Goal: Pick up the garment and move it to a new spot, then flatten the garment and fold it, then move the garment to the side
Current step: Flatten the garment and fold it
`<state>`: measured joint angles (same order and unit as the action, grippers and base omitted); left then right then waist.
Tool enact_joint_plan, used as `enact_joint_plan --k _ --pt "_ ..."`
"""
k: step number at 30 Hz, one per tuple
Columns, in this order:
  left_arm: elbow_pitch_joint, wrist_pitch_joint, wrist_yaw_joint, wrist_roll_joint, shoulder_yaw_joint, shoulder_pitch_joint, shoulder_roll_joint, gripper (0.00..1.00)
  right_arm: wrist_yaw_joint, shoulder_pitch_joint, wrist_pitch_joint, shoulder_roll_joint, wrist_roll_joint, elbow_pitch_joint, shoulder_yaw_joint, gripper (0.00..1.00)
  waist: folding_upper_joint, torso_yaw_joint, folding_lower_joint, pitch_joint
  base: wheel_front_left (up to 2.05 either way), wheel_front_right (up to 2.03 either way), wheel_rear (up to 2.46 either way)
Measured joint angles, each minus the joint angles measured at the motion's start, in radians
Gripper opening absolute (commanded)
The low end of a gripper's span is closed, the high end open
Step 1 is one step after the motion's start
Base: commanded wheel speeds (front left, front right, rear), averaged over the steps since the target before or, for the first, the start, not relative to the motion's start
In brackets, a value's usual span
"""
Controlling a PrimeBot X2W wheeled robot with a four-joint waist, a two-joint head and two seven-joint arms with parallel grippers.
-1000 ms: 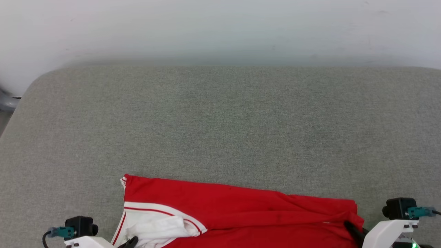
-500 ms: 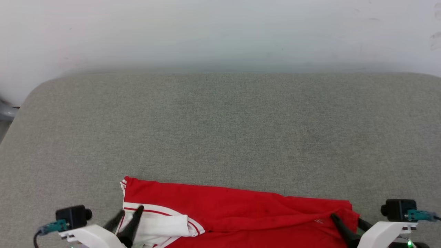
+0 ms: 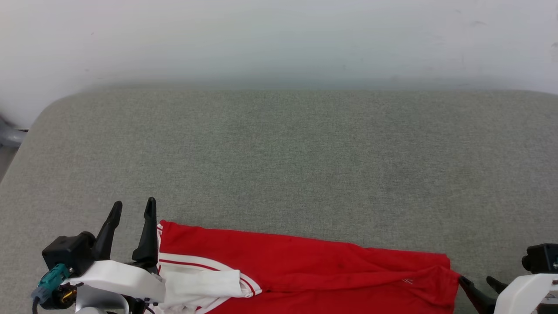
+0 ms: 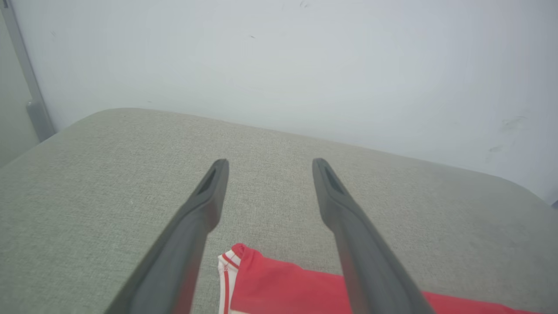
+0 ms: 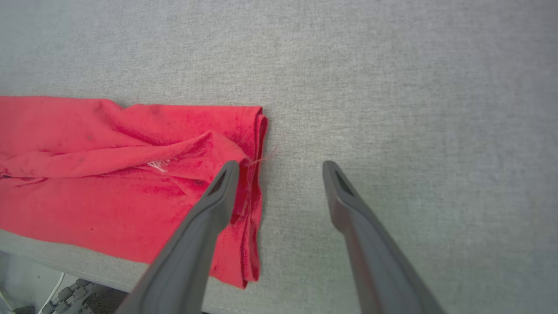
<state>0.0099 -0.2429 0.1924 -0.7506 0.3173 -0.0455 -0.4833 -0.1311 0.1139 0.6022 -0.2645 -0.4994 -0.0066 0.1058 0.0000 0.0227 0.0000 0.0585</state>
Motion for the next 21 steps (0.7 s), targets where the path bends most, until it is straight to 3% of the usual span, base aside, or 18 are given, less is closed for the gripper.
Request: enact_joint_plan --k 8,16,18,19,21 --pt "-0.063 -0.016 0.058 0.094 -0.023 0.003 0.056 1.0 0.0 -0.015 0.067 0.02 0.007 0.012 -0.04 1.0 0.0 0.038 0.0001 0.046 0.0 0.0 0.0" --pt "-0.083 -0.017 0.039 0.148 -0.039 0.005 0.087 1.0 0.0 -0.07 0.085 0.018 -0.013 0.128 -0.098 1.0 0.0 0.065 0.0001 0.093 0.0 0.0 0.0" --pt "-0.082 -0.017 0.033 0.158 -0.042 0.003 0.094 1.0 0.001 -0.075 0.094 0.016 -0.026 0.148 -0.106 0.15 0.0 0.068 0.0001 0.1 0.0 0.0 0.0" --pt "-0.082 -0.017 0.028 0.16 -0.045 0.001 0.099 1.0 0.001 -0.079 0.099 0.016 -0.03 0.152 -0.109 0.0 0.0 0.069 0.0 0.102 0.0 0.0 0.0" --pt "-0.079 -0.018 0.026 0.17 -0.049 0.0 0.108 1.0 0.002 -0.085 0.112 0.016 -0.047 0.161 -0.116 0.0 0.0 0.068 0.0 0.102 0.0 0.0 0.0"
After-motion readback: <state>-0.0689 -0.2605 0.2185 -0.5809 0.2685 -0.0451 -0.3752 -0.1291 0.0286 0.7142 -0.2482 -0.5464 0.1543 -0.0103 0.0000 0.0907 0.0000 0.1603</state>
